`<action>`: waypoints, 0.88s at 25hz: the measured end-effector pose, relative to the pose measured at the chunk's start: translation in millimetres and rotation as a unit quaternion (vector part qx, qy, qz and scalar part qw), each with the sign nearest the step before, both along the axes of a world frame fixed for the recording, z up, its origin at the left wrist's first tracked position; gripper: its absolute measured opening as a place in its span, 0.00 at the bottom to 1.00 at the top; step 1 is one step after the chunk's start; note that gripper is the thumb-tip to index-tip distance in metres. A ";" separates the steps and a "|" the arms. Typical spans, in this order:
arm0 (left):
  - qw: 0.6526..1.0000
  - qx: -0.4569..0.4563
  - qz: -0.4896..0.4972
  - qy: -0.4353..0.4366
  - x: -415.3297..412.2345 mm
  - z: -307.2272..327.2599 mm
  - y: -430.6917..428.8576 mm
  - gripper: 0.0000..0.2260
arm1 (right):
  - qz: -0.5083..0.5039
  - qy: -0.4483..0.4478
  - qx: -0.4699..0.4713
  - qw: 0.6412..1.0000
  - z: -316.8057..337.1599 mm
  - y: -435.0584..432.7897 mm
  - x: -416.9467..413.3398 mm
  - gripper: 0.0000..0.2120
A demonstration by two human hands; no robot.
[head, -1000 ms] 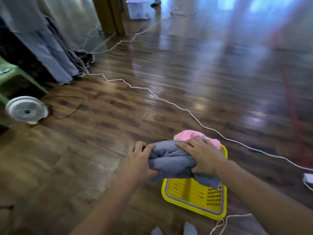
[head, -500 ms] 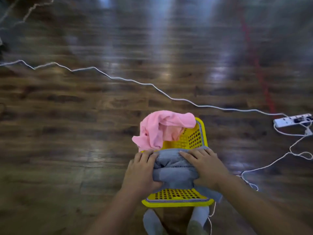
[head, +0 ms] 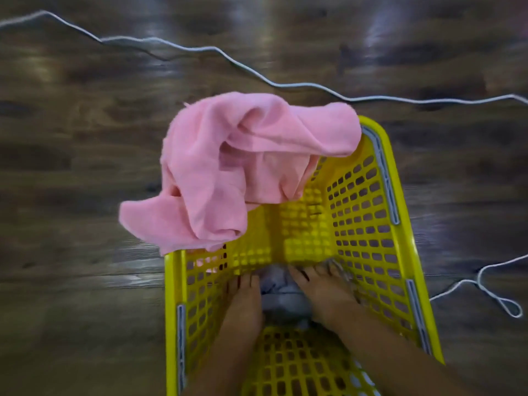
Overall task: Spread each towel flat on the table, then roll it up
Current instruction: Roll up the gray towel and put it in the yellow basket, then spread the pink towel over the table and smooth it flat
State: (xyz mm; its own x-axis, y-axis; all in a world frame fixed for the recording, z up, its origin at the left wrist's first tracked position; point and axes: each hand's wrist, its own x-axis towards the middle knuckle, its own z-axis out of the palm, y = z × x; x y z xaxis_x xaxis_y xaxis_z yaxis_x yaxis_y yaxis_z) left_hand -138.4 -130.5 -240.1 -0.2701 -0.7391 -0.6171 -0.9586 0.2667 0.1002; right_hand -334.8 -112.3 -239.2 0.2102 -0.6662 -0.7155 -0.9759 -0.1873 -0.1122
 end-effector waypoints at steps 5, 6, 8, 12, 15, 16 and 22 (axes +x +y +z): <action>0.999 -0.034 0.001 0.000 4.9 -30.8 18.2 0.38 | -0.035 -0.027 -0.015 0.999 -25.6 12.5 2.8 0.44; 0.999 -0.030 -0.003 0.013 5.2 -18.4 16.9 0.40 | -0.036 -0.039 -0.008 0.999 -13.5 6.6 2.3 0.46; 0.999 -0.023 -0.007 0.036 0.1 14.2 2.6 0.42 | -0.028 -0.049 -0.013 0.998 23.1 -13.0 1.0 0.50; 0.993 -0.073 0.019 0.096 -26.6 119.4 -54.4 0.34 | -0.041 -0.094 -0.068 0.992 126.4 -81.1 -0.9 0.49; 0.961 -0.202 -0.020 0.191 -44.0 207.1 -112.7 0.28 | -0.045 -0.144 -0.229 0.962 197.1 -146.9 -12.3 0.41; 0.945 -0.251 -0.020 0.207 -41.7 228.1 -135.7 0.27 | -0.054 -0.165 -0.282 0.944 211.4 -173.2 -17.2 0.38; 0.964 -0.190 0.183 0.020 4.7 225.0 -211.9 0.44 | -0.036 -0.145 -0.241 0.959 217.4 -283.3 5.2 0.39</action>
State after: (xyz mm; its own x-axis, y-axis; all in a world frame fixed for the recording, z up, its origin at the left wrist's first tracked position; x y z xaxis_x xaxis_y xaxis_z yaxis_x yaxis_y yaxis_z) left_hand -133.7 -342.4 -15.1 0.0343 -0.9603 -0.2769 -0.9927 -0.0647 0.1015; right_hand -329.6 -395.5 -21.7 0.2953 -0.9248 -0.2398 -0.9288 -0.2190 -0.2990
